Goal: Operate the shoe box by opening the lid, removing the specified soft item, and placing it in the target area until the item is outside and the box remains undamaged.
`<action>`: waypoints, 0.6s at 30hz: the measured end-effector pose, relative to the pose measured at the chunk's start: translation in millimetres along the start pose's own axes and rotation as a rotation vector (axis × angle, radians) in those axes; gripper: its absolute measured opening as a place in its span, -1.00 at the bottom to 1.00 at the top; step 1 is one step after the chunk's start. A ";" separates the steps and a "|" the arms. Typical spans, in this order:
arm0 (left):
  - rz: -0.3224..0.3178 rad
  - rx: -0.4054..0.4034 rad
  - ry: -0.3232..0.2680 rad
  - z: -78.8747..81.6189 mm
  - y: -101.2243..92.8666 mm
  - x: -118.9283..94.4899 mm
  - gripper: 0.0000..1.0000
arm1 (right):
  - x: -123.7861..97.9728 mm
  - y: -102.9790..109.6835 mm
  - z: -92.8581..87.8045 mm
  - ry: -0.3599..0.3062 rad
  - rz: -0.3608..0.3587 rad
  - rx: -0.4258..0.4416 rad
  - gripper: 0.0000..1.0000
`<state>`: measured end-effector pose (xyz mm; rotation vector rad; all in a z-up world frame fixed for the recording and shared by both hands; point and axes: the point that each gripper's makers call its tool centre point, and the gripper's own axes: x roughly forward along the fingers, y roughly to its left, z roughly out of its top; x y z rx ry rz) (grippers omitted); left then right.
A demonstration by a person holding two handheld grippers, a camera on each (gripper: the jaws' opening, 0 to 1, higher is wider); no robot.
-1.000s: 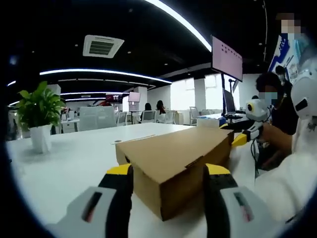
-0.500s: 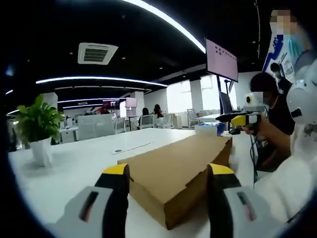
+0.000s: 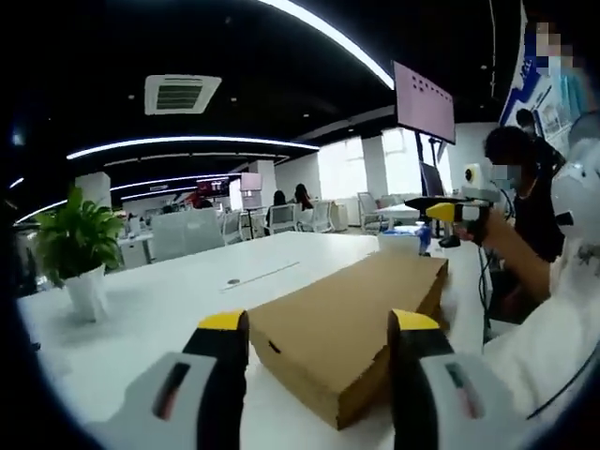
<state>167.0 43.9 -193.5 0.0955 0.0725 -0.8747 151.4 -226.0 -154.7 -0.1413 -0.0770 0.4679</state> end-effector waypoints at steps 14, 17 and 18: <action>0.017 0.003 -0.048 20.8 21.1 8.8 0.16 | -5.5 -14.1 22.1 -0.066 -0.015 0.003 0.30; -0.001 0.040 -0.047 22.5 19.7 12.8 0.17 | -14.1 -7.6 12.7 -0.048 -0.028 -0.008 0.28; -0.006 0.040 -0.042 21.3 18.0 14.5 0.18 | -16.3 -6.1 11.3 -0.044 -0.030 -0.009 0.29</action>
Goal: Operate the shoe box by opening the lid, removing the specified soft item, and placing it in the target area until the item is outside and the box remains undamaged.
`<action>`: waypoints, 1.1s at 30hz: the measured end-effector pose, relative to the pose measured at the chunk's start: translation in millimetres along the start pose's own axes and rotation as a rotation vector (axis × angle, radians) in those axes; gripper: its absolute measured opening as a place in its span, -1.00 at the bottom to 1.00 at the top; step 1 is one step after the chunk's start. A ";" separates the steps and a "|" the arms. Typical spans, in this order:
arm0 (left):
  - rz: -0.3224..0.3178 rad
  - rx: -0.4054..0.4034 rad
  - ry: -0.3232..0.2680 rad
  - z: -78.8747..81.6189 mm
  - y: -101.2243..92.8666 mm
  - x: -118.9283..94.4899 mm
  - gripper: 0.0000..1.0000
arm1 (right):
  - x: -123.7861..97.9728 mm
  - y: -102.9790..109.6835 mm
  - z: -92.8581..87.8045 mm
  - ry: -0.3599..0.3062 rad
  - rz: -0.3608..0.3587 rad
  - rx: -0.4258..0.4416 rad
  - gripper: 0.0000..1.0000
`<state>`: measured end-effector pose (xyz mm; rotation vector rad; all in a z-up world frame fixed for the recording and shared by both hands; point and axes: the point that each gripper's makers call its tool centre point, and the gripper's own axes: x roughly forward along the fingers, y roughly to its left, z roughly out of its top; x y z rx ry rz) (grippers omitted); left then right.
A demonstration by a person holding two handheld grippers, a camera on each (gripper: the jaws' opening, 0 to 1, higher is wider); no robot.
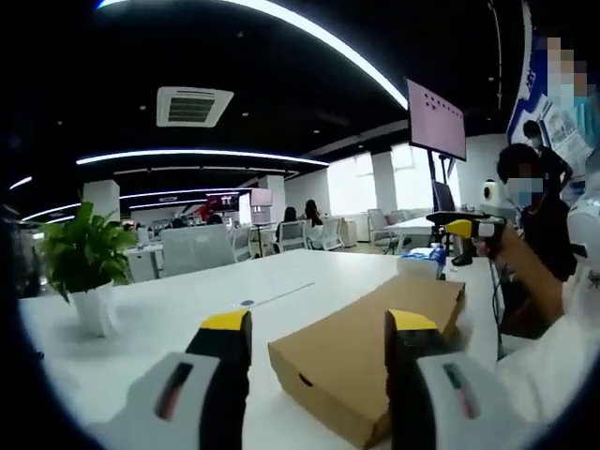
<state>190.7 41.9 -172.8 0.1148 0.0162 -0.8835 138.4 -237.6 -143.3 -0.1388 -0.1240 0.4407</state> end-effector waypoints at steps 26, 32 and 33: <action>-0.053 -0.001 0.052 -19.2 -29.7 6.6 0.18 | -1.9 8.1 -13.8 0.059 -0.015 -0.162 0.18; -0.027 -0.003 -0.003 -7.7 -29.6 3.5 0.12 | -4.8 7.3 -11.4 0.044 -0.024 -0.132 0.16; -0.040 -0.015 -0.006 -6.7 -31.7 3.2 0.13 | -5.1 7.7 -10.6 0.044 -0.024 -0.135 0.16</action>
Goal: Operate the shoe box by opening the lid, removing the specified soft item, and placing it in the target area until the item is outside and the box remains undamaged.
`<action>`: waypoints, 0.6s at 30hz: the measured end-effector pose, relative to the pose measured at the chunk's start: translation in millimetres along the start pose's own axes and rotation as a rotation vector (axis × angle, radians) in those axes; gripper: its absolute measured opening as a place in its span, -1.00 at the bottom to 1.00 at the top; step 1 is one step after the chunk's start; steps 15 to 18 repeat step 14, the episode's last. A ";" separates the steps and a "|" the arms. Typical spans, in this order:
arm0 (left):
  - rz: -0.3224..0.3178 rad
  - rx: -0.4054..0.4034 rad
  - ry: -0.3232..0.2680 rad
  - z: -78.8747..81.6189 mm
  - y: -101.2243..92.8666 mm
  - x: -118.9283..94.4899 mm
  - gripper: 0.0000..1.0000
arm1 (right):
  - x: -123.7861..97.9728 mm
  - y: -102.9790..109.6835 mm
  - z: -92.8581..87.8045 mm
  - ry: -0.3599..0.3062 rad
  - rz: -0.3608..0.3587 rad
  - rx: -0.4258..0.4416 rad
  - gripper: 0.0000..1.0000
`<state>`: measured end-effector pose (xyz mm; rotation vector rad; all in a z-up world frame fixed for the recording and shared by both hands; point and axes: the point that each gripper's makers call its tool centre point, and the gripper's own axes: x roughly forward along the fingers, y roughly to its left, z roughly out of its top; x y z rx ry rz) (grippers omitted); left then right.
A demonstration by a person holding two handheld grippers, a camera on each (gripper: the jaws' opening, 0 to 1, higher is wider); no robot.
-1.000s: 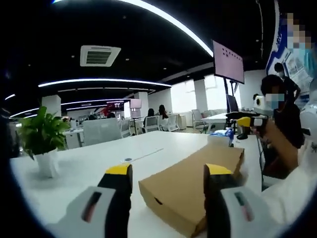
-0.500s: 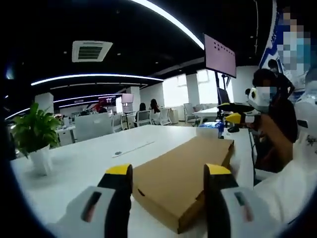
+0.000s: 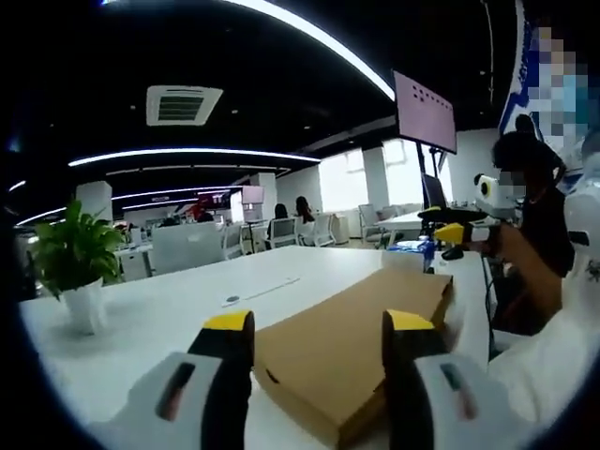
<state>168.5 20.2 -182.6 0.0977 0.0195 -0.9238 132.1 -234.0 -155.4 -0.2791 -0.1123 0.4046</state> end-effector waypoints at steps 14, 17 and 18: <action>-0.023 0.062 0.012 -6.5 0.7 -2.7 -0.12 | -0.8 2.6 -3.6 0.034 -0.014 -0.059 0.02; -0.023 0.062 0.012 -6.5 0.7 -2.7 -0.12 | -0.8 2.6 -3.6 0.034 -0.014 -0.059 0.02; -0.023 0.062 0.012 -6.5 0.7 -2.7 -0.12 | -0.8 2.6 -3.6 0.034 -0.014 -0.059 0.02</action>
